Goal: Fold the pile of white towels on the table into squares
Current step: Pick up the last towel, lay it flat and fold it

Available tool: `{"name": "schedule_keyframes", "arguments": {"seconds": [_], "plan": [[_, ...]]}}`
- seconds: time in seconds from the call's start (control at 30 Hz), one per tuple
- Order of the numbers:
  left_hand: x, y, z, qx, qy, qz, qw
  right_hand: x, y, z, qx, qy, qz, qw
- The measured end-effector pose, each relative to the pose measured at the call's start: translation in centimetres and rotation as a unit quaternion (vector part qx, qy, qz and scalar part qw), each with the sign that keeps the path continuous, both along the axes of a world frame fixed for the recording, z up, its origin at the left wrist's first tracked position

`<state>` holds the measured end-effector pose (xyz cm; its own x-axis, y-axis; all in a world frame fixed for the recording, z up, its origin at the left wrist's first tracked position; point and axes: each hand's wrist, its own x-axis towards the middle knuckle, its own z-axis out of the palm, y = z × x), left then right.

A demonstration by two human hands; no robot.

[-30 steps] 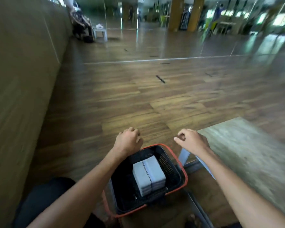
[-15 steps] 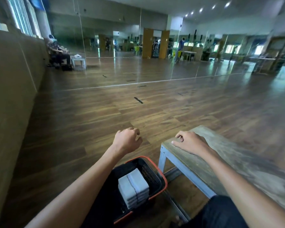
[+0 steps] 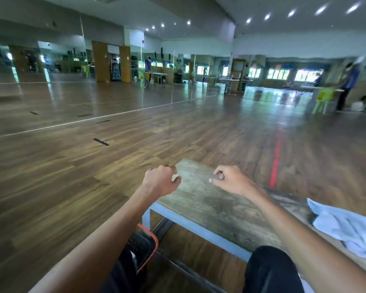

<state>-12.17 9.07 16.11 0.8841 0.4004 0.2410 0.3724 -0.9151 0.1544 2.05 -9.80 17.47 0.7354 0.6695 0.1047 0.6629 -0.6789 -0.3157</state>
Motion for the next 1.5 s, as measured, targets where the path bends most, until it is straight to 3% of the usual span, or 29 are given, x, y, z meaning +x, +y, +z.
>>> {"name": "schedule_keyframes", "arguments": {"seconds": [0.43, 0.67, 0.83, 1.0, 1.33, 1.5], "plan": [[10.7, -15.8, 0.0, -0.022, -0.002, -0.205, 0.978, 0.8, -20.4, -0.5, -0.005, -0.015, -0.221, 0.975], [14.2, -23.7, -3.3, -0.030, 0.028, -0.294, 0.955, -1.3, -28.8, -3.9, -0.005, 0.021, -0.292, 0.956], [16.8, -28.5, -6.8, -0.044, 0.012, -0.331, 0.943, -0.8, -33.7, -7.4, 0.048, 0.052, -0.371, 0.926], [19.7, -31.7, -10.8, -0.060, -0.008, -0.362, 0.930, 0.7, -37.3, -12.1, 0.090, 0.005, -0.434, 0.897], [28.7, -37.8, -15.9, -0.069, -0.030, -0.400, 0.913, 9.4, -39.6, -17.1, 0.002, -0.090, -0.453, 0.887], [33.4, -40.6, -17.4, -0.090, -0.092, -0.442, 0.888, 15.3, -39.1, -17.6, -0.024, -0.137, -0.453, 0.880]]}}
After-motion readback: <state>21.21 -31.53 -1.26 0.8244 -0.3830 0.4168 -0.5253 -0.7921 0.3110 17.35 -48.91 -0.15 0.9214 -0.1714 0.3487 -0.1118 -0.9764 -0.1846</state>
